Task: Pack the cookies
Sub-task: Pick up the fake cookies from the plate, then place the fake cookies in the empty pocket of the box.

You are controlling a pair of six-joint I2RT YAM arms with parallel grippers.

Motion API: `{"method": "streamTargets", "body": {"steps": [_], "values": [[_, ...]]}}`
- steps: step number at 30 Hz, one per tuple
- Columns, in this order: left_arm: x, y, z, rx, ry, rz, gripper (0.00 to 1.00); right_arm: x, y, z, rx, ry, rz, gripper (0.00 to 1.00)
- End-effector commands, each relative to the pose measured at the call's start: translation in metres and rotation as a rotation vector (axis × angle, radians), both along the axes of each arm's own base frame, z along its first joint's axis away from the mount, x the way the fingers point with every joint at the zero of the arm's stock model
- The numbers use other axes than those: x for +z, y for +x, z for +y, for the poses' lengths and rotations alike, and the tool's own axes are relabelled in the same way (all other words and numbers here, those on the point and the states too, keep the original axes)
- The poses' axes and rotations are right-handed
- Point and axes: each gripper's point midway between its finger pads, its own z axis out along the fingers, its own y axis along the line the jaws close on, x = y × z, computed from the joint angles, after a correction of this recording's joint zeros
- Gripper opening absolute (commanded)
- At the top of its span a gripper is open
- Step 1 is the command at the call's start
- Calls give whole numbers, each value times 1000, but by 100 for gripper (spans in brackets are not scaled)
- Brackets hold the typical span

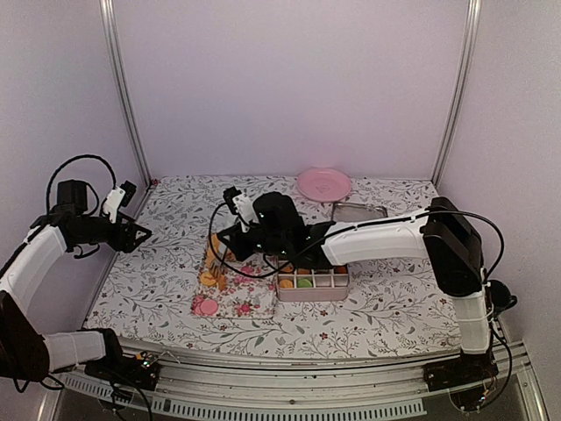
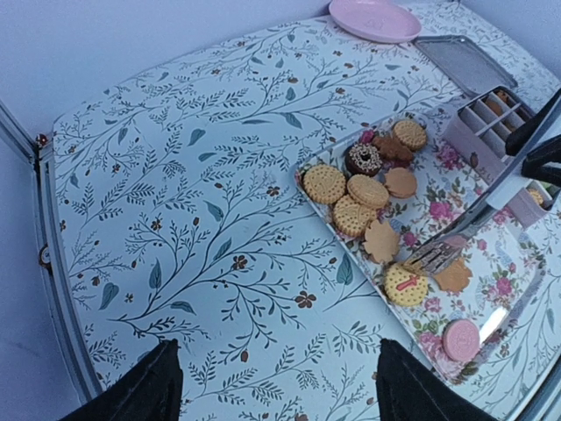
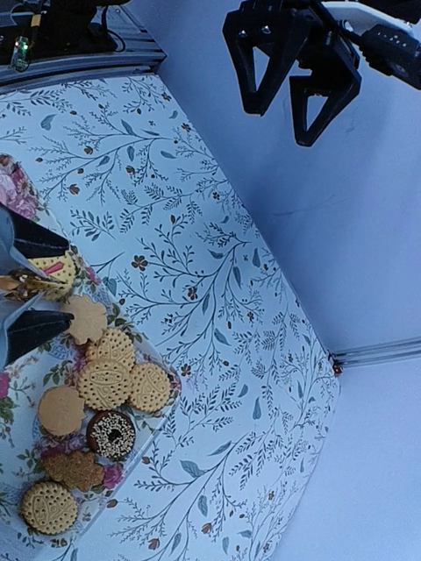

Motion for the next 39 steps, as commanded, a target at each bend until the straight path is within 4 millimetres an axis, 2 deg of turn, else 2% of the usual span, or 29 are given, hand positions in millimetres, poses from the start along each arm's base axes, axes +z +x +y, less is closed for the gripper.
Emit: {"method": "streamTargets", "body": {"steps": [1, 12, 16, 19, 22, 25, 30, 35, 39], "values": [[-5, -5, -1, -10, -5, 7, 77, 27, -1, -13, -33, 18, -16, 0], [-4, -6, -1, -11, -5, 5, 77, 80, -13, -39, -52, 106, -39, 0], [-5, -6, -2, -12, -5, 6, 77, 111, -18, -66, -93, 127, -96, 0], [-5, -7, -2, -13, -4, 8, 77, 124, -20, -94, -139, 100, -161, 0], [-5, -6, -2, -14, -5, 7, 77, 127, -25, -124, -186, 51, -217, 0], [-4, -6, -2, -14, -6, 6, 77, 110, -27, -153, -227, -37, -244, 0], [-4, -5, -1, -13, -3, 5, 77, 101, -31, -192, -277, -100, -263, 0], [-4, -4, -1, -13, -5, 8, 77, 96, -34, -217, -316, -132, -275, 0], [-6, -3, -2, -12, -11, 13, 77, 92, -33, -226, -321, -178, -298, 0]]}}
